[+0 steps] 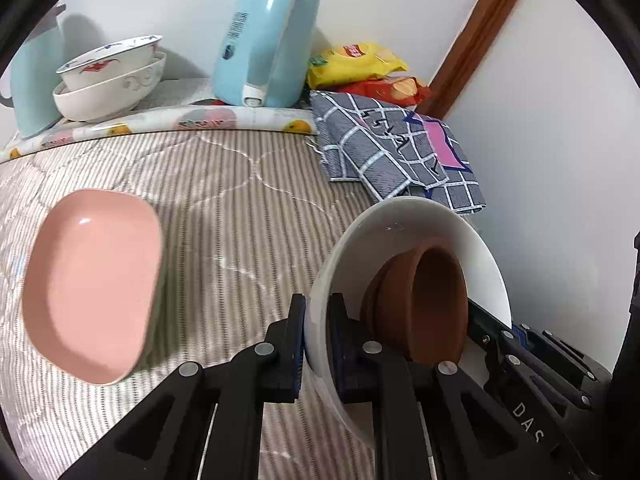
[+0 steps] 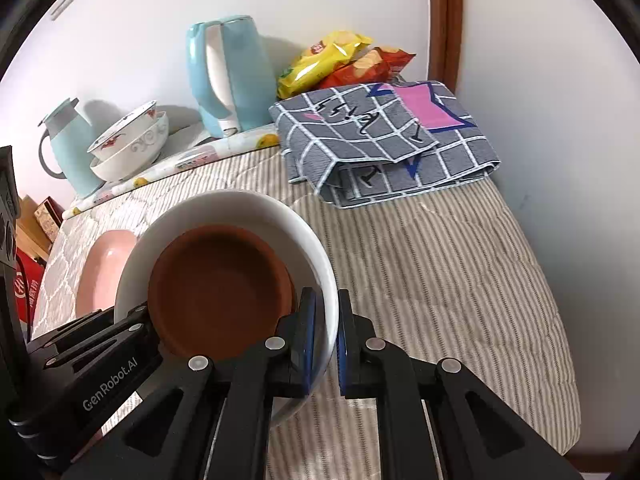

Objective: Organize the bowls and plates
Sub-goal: 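Lift the white bowl with both grippers and carry it over the pink plate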

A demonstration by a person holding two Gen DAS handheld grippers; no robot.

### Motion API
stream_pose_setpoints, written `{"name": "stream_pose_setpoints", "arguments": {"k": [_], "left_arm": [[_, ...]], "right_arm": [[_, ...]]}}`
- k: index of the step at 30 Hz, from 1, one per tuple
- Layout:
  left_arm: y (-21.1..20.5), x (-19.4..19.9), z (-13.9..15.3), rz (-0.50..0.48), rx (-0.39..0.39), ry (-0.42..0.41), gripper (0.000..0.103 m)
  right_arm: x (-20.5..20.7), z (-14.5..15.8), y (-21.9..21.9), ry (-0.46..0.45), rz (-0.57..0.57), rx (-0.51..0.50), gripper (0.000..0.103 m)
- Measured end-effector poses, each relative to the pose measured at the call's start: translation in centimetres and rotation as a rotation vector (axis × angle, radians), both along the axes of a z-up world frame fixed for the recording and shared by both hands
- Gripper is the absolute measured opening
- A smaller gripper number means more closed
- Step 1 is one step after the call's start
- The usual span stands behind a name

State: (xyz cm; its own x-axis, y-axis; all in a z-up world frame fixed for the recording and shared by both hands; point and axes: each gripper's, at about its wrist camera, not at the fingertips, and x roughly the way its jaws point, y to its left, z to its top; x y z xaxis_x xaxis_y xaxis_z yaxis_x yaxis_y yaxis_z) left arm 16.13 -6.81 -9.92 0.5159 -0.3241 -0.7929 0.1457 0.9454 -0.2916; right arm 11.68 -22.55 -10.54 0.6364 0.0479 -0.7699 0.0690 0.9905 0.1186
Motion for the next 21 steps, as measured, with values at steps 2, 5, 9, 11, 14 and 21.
{"name": "stream_pose_setpoints", "arguments": {"k": [2,5,9,11,14,21], "left_arm": [[0.9,-0.1,0.1,0.008,-0.004,-0.002,0.012],[2.1,-0.2,0.4,0.026,-0.011,-0.007,0.012],[3.8,-0.2,0.6,0.051,-0.023,-0.012,0.012],[4.6,-0.2,0.7,0.061,-0.026,-0.015,0.012],[5.7,-0.2,1.0,0.077,-0.027,-0.019,0.012],[8.1,-0.2,1.4,0.107,-0.027,-0.027,0.012]], "right_arm": [[0.0,0.2,0.8,-0.003,0.006,-0.001,0.009],[0.1,0.4,1.9,-0.005,0.02,-0.003,0.009],[0.3,0.9,3.5,-0.012,0.045,-0.016,0.009],[0.5,1.1,4.3,-0.016,0.056,-0.016,0.009],[0.8,1.3,5.4,-0.02,0.068,-0.017,0.009],[1.2,1.7,7.5,-0.027,0.095,-0.011,0.009]]}}
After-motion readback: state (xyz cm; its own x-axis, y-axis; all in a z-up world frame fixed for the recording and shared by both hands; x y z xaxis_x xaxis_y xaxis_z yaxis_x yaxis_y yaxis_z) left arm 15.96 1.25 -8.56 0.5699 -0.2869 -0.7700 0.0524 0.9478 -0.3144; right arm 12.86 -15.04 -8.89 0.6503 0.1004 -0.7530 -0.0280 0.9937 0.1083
